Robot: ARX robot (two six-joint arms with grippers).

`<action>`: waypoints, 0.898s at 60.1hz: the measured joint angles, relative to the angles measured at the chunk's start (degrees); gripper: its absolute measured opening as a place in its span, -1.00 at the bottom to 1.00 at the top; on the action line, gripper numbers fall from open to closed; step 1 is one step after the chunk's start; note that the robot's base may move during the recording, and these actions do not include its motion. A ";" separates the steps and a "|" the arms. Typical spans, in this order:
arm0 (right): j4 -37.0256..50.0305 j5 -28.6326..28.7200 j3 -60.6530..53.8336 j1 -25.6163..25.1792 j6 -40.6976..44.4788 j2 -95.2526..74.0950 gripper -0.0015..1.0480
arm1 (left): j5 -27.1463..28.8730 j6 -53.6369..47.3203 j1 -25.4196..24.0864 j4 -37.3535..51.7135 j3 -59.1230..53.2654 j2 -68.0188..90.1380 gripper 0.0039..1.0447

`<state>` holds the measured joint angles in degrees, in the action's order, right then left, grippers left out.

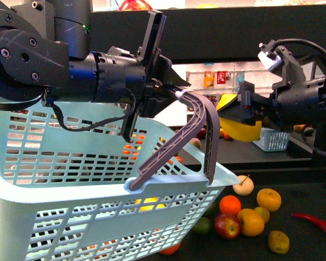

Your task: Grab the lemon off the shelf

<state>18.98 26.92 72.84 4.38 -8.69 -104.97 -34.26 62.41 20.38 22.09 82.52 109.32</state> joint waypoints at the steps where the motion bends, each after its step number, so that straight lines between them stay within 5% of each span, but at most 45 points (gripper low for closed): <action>1: 0.00 -0.04 0.00 0.17 -0.57 -0.07 0.35 | -0.02 0.00 0.00 0.00 0.00 0.00 -0.83; 54: -2.51 -3.34 5.03 5.27 -21.33 -9.05 0.35 | 0.00 -0.02 0.00 0.00 0.00 0.00 -0.83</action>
<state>16.47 23.57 77.87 9.65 -30.02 -114.02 -34.26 62.39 20.38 22.09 82.52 109.32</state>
